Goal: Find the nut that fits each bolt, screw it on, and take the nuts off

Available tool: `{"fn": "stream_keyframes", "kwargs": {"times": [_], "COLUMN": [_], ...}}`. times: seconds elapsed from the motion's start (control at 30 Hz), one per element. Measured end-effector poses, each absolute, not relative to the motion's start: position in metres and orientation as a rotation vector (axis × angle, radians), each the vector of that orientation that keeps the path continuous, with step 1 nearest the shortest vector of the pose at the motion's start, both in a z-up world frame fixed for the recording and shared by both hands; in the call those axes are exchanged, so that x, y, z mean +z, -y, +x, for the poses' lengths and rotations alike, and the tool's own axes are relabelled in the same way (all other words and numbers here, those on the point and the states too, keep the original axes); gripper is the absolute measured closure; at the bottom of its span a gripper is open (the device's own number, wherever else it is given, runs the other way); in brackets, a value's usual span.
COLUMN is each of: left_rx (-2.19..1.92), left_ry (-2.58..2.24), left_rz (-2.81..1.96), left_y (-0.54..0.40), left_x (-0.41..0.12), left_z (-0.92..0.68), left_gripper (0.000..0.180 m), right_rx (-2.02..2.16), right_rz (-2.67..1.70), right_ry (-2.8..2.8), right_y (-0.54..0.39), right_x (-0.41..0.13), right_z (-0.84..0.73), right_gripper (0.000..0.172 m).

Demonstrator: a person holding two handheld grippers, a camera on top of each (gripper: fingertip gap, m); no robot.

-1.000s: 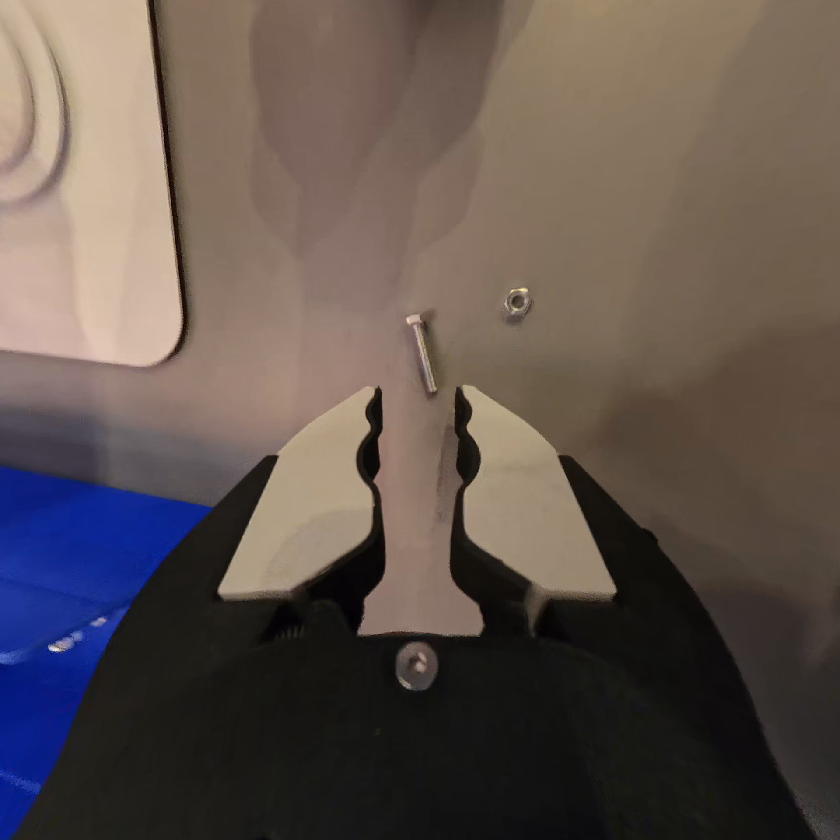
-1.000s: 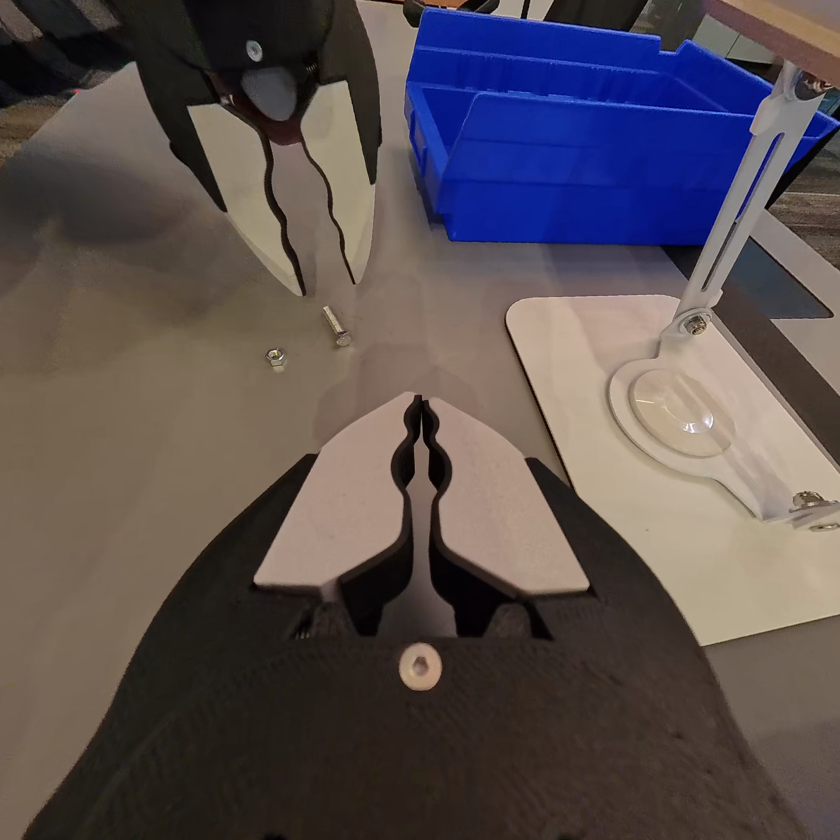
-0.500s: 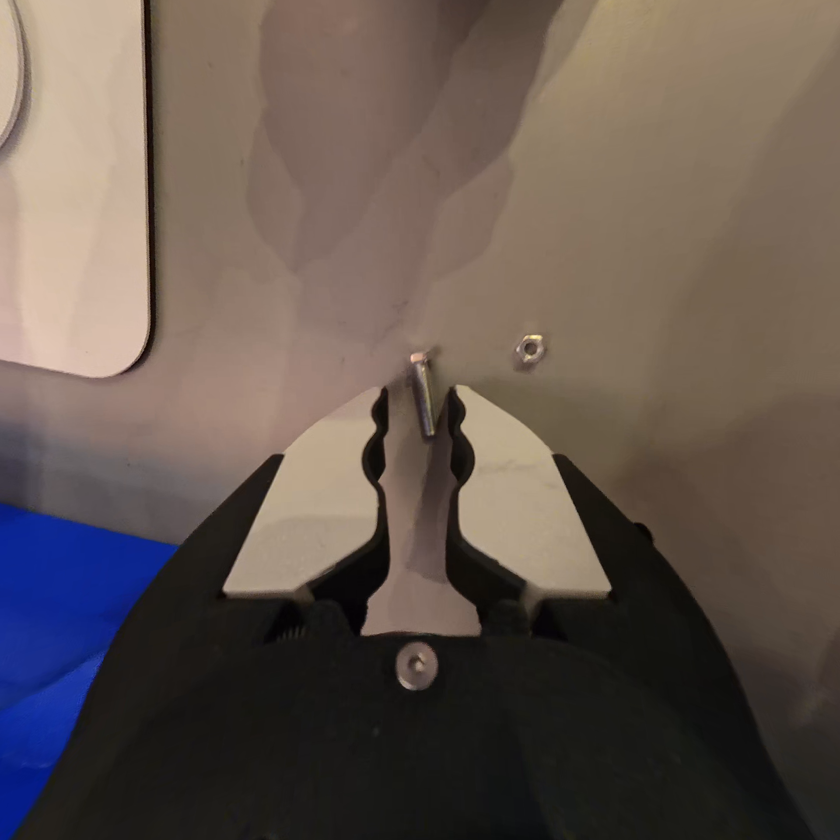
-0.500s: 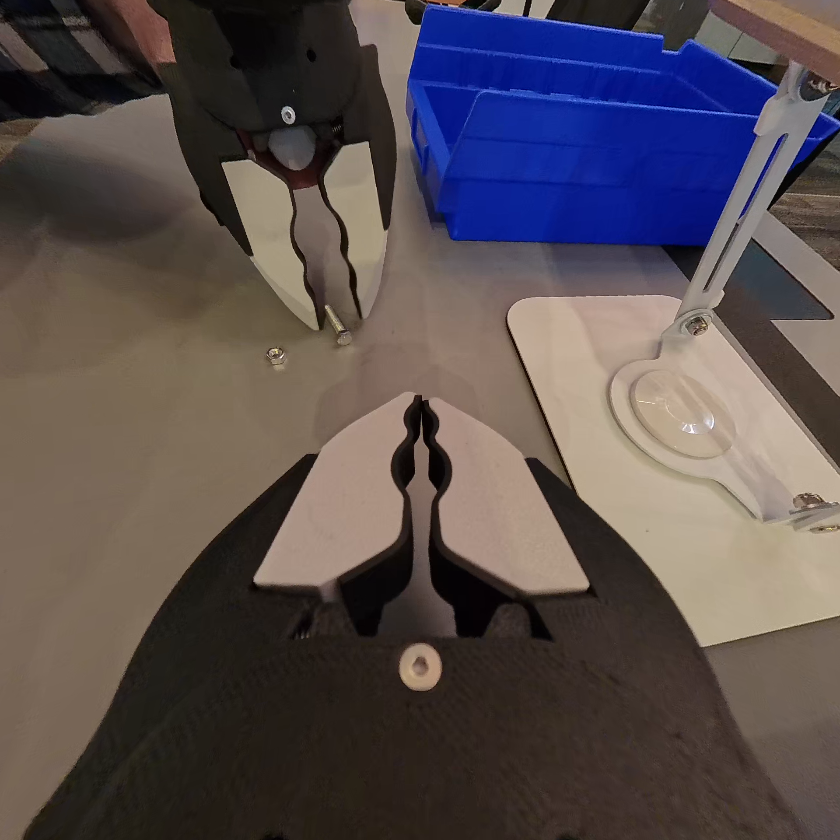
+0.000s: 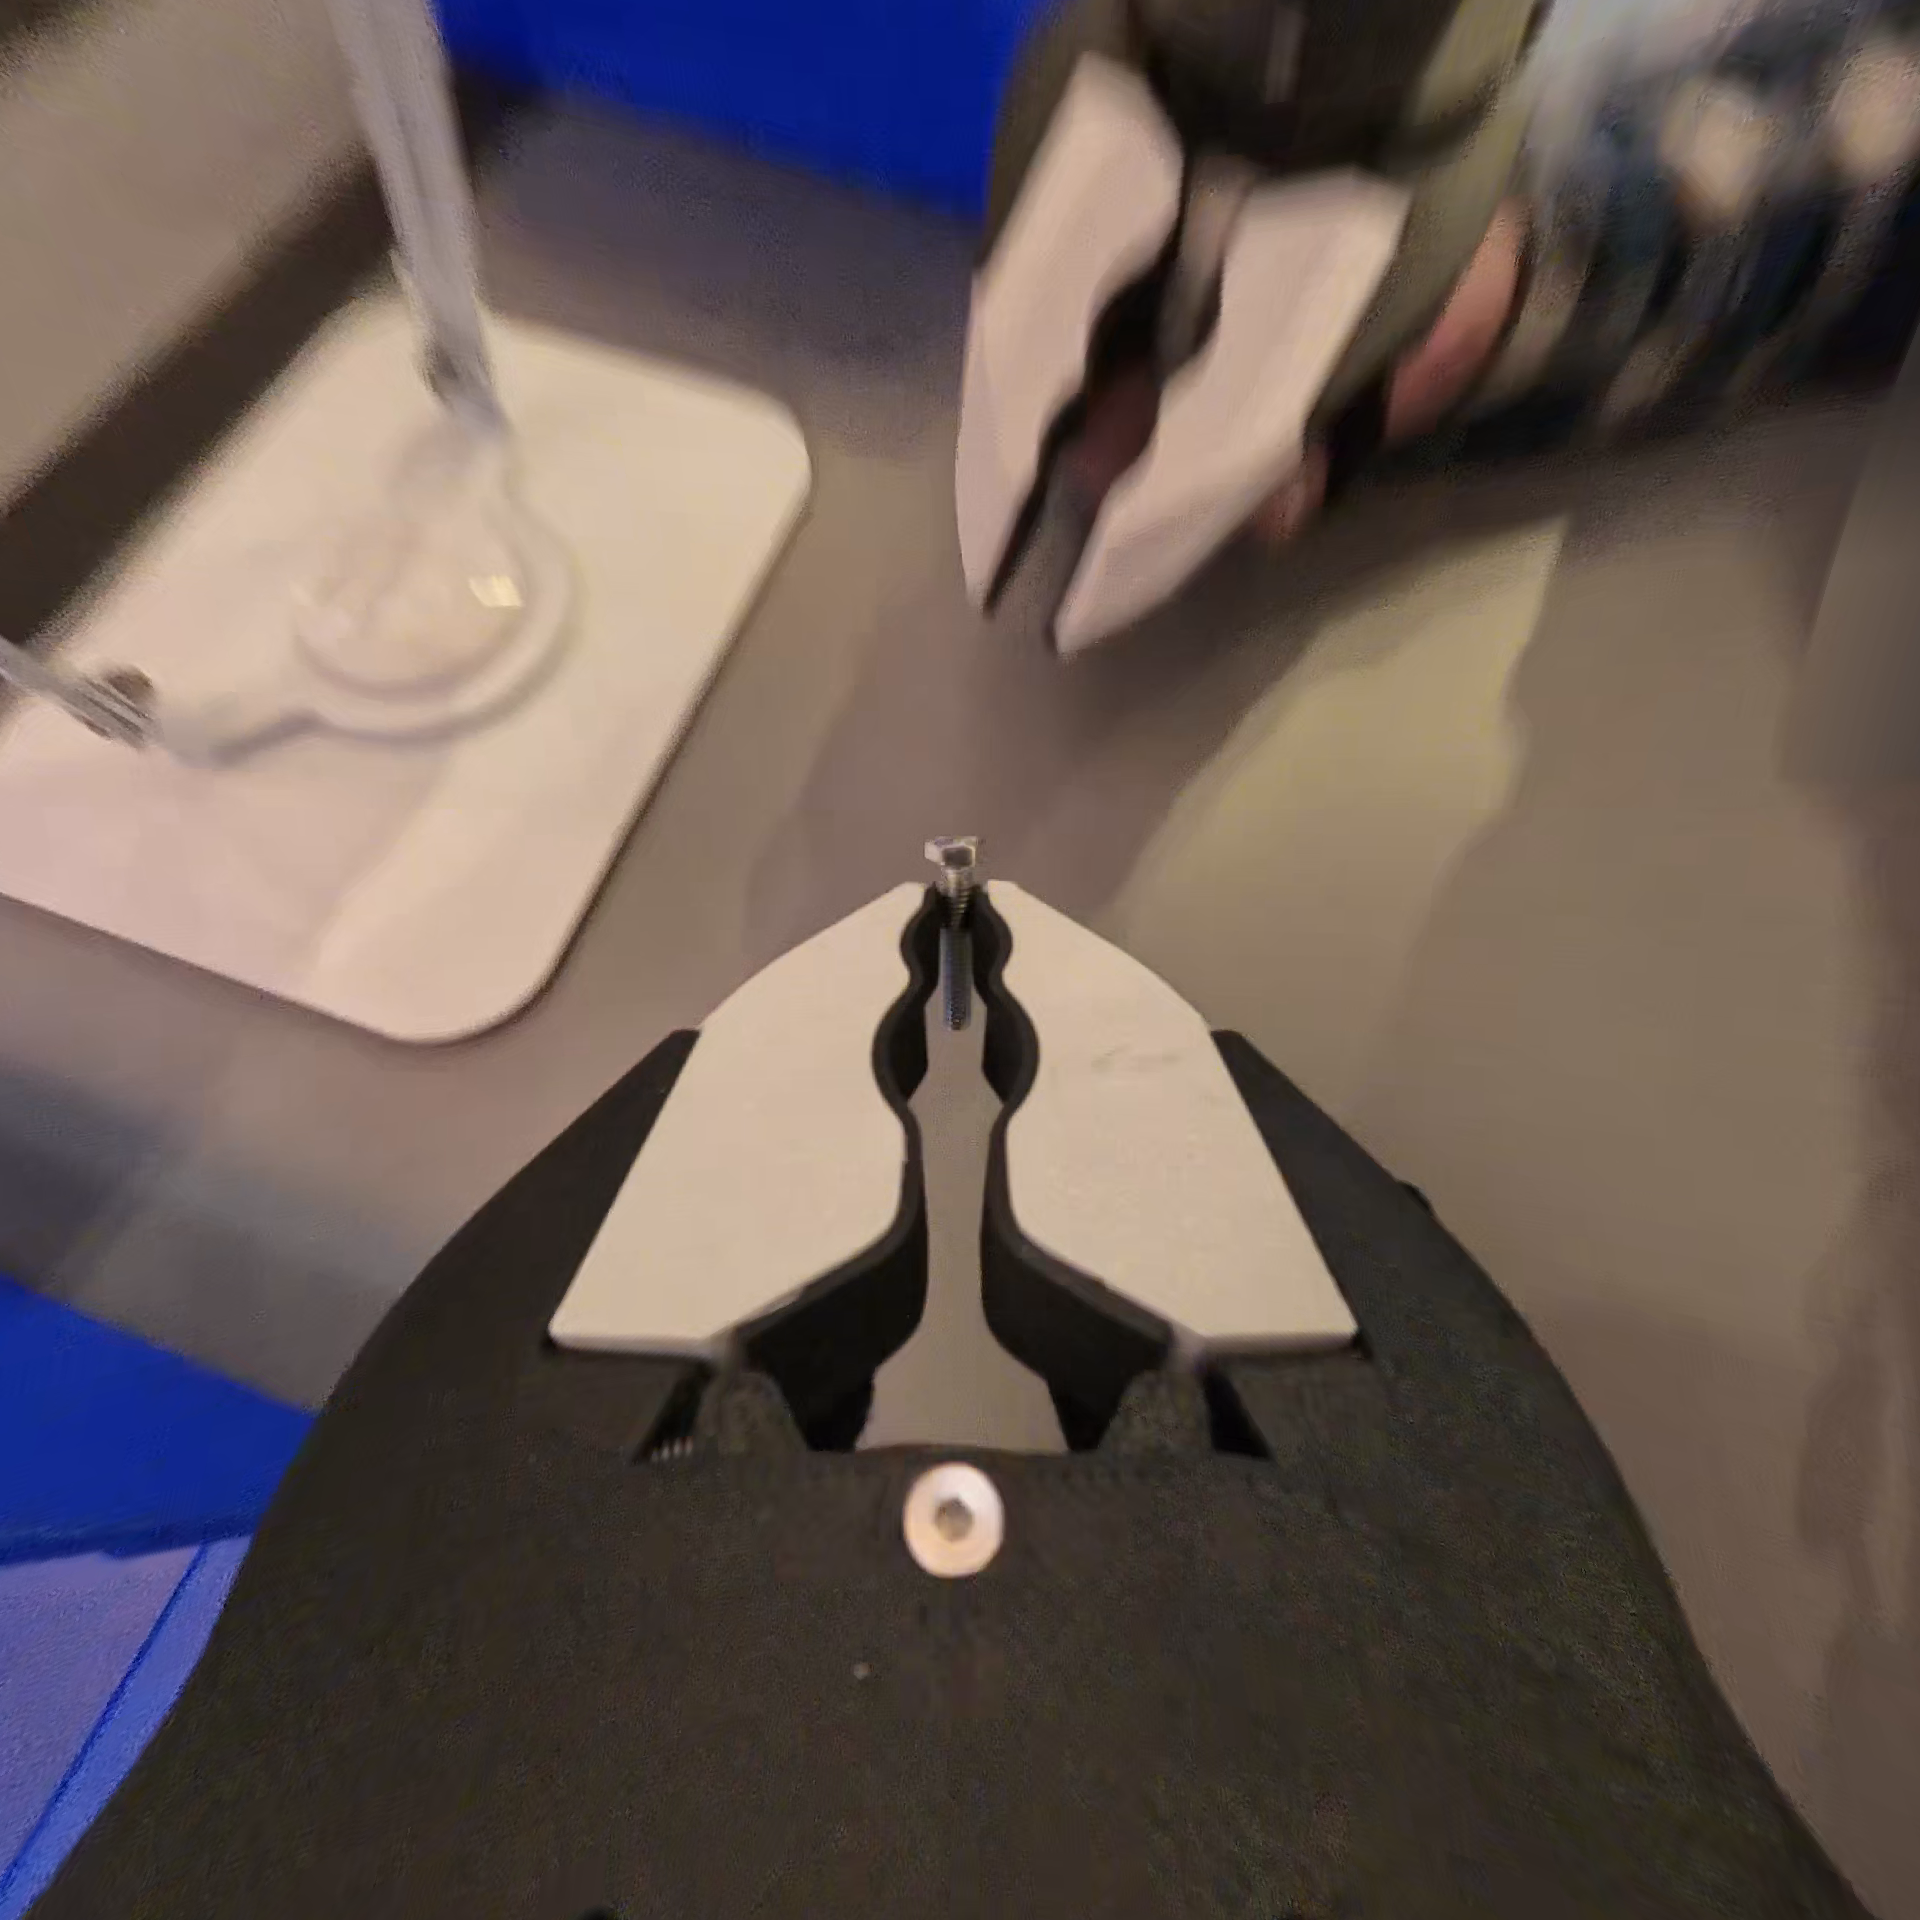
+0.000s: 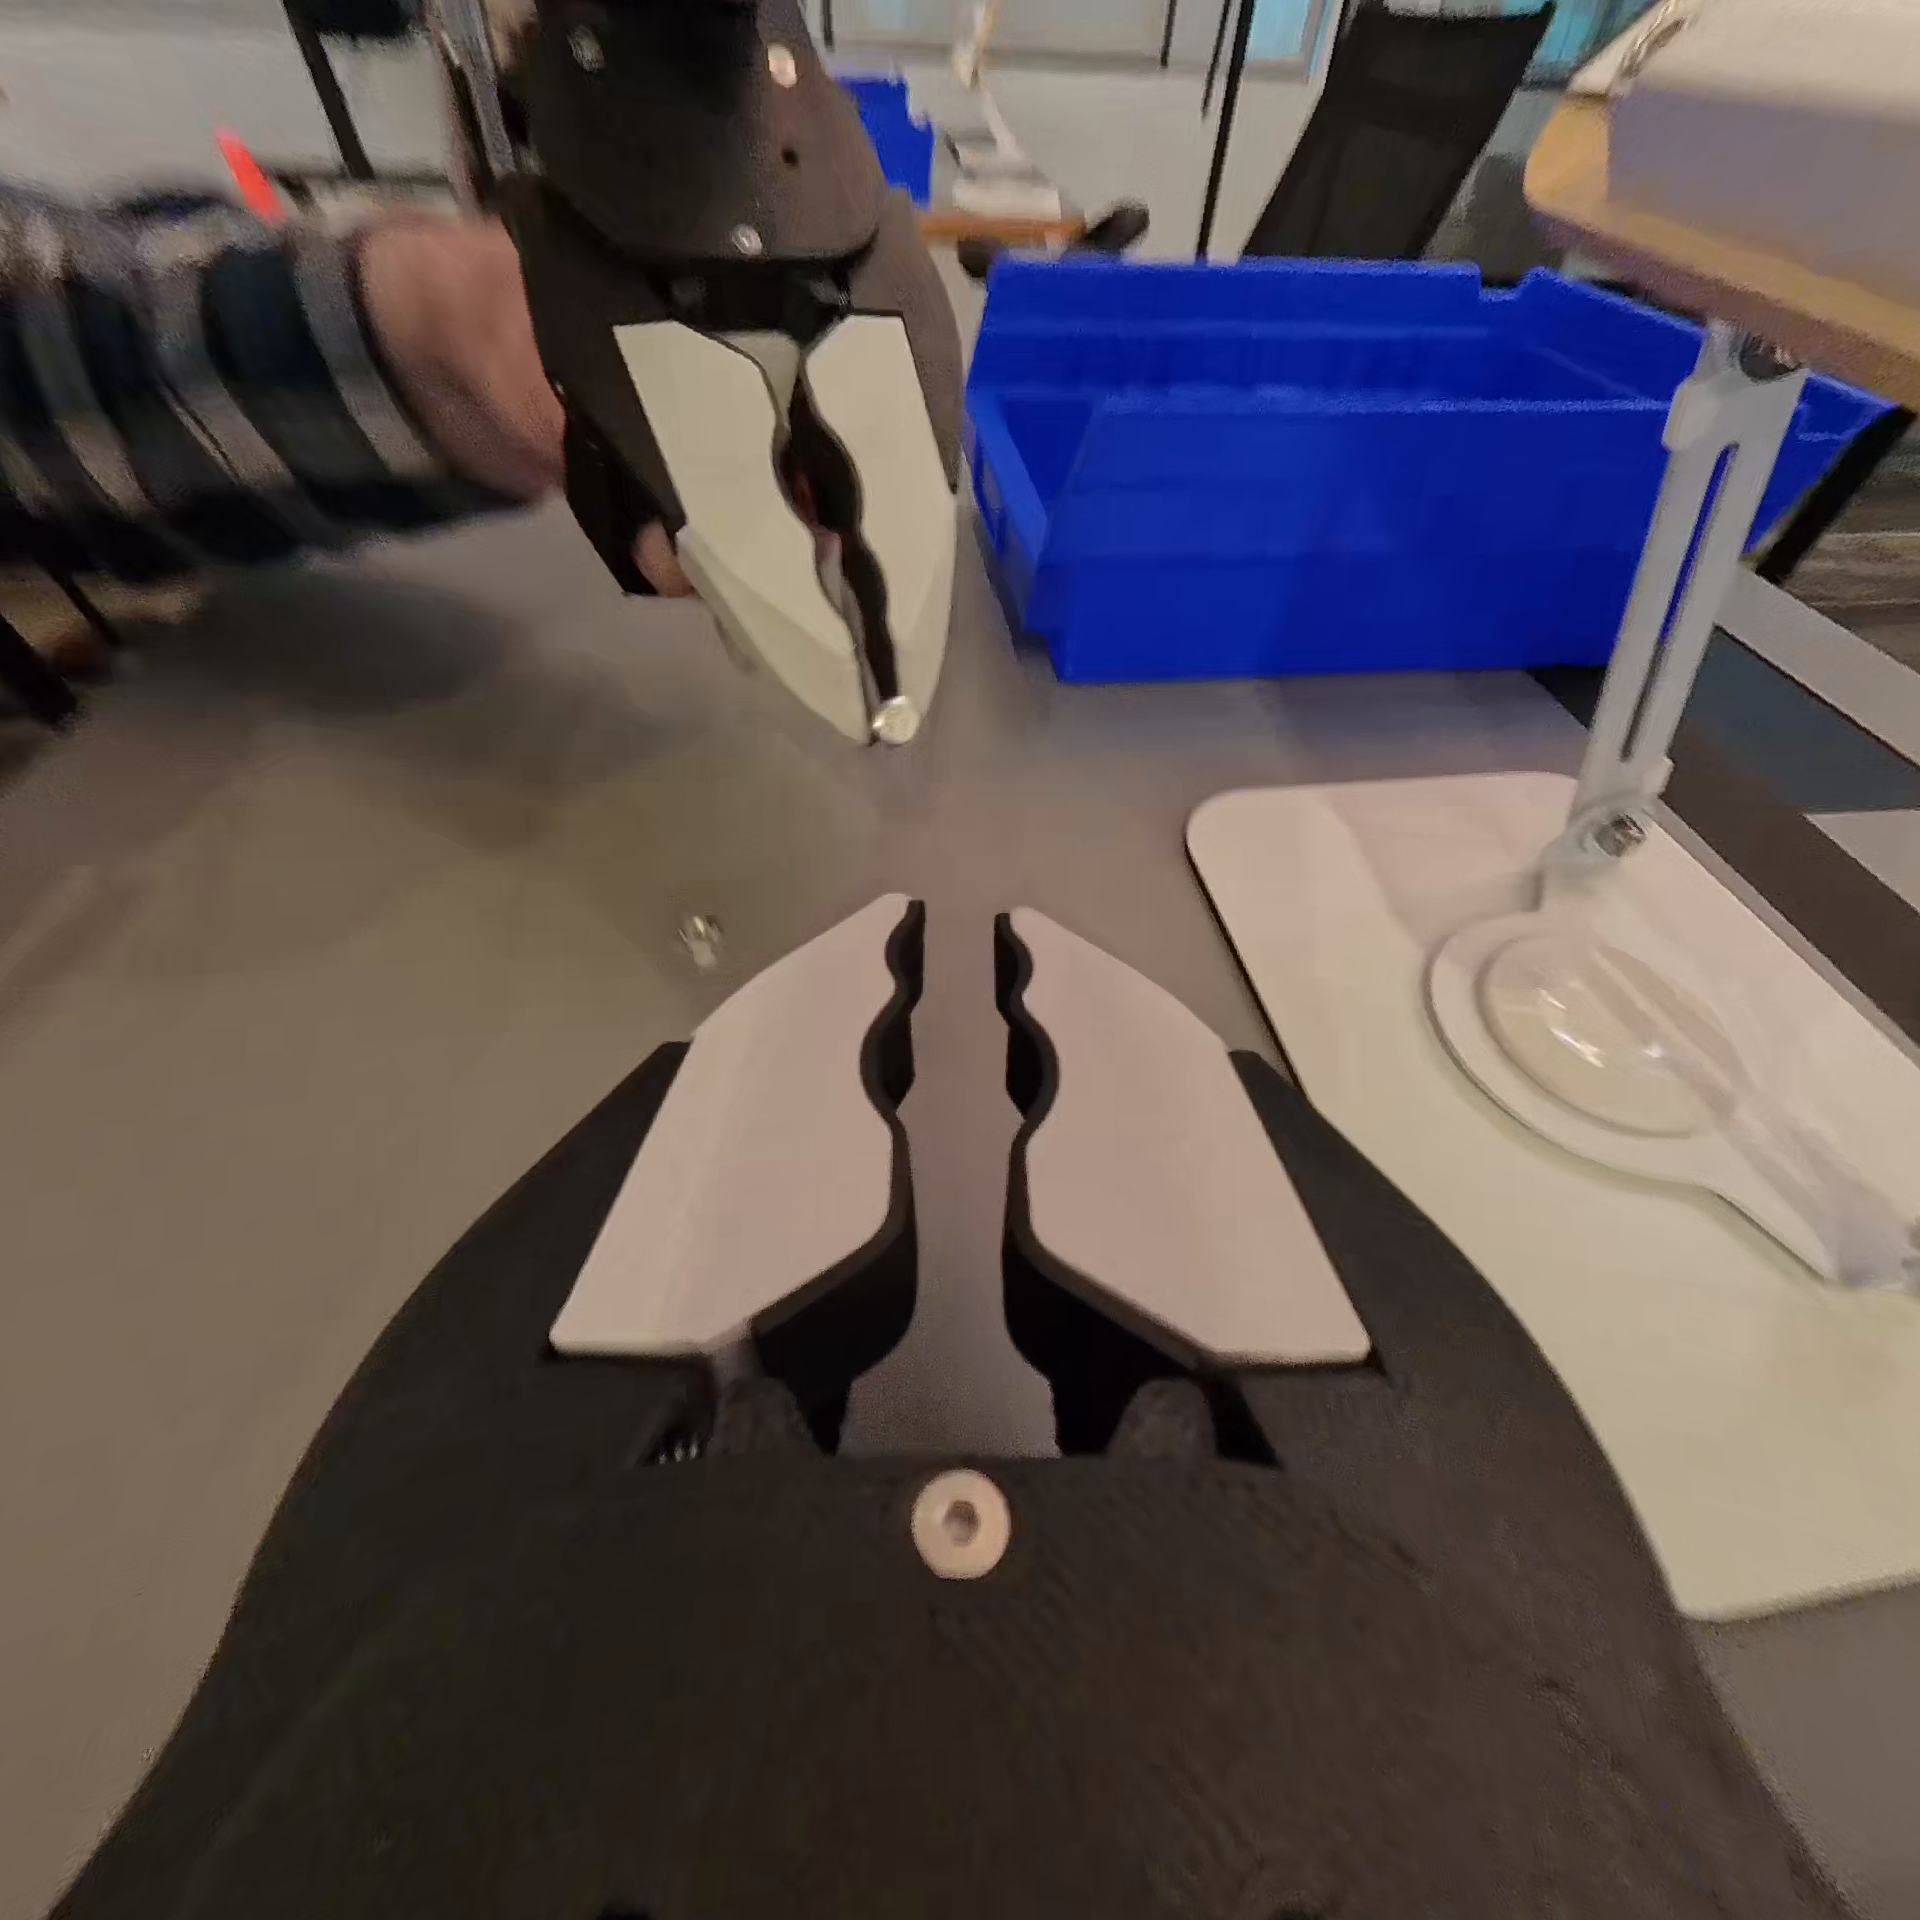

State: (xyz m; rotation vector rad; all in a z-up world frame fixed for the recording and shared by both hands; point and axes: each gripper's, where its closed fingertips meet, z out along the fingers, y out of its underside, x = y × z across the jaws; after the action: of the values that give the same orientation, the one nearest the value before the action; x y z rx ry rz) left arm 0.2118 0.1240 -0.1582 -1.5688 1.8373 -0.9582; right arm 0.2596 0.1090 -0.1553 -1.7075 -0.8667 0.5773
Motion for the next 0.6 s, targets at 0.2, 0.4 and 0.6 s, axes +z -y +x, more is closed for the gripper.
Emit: {"fn": "stream_keyframes", "kwargs": {"times": [0.2, 0.4, 0.6], "left_rx": [-1.394, -1.481, -1.547], "left_ry": [-1.392, -1.349, -1.293], "left_rz": [-1.37, -1.318, -1.277], "left_y": [-0.119, -0.104, -0.105], "left_x": [-0.094, -0.095, -0.089], "left_z": [0.226, 0.227, 0.223], "left_gripper": [0.176, 0.176, 0.176], "right_rx": [0.845, 0.959, 0.999], "right_rz": [-1.612, -1.562, -1.521], "right_ry": [0.781, 0.741, 0.691], "right_y": [-0.11, -0.113, -0.115], "right_x": [-0.133, -0.119, -0.11], "right_z": [0.219, 0.189, 0.192], "right_gripper": [0.149, 0.155, 0.167]}}
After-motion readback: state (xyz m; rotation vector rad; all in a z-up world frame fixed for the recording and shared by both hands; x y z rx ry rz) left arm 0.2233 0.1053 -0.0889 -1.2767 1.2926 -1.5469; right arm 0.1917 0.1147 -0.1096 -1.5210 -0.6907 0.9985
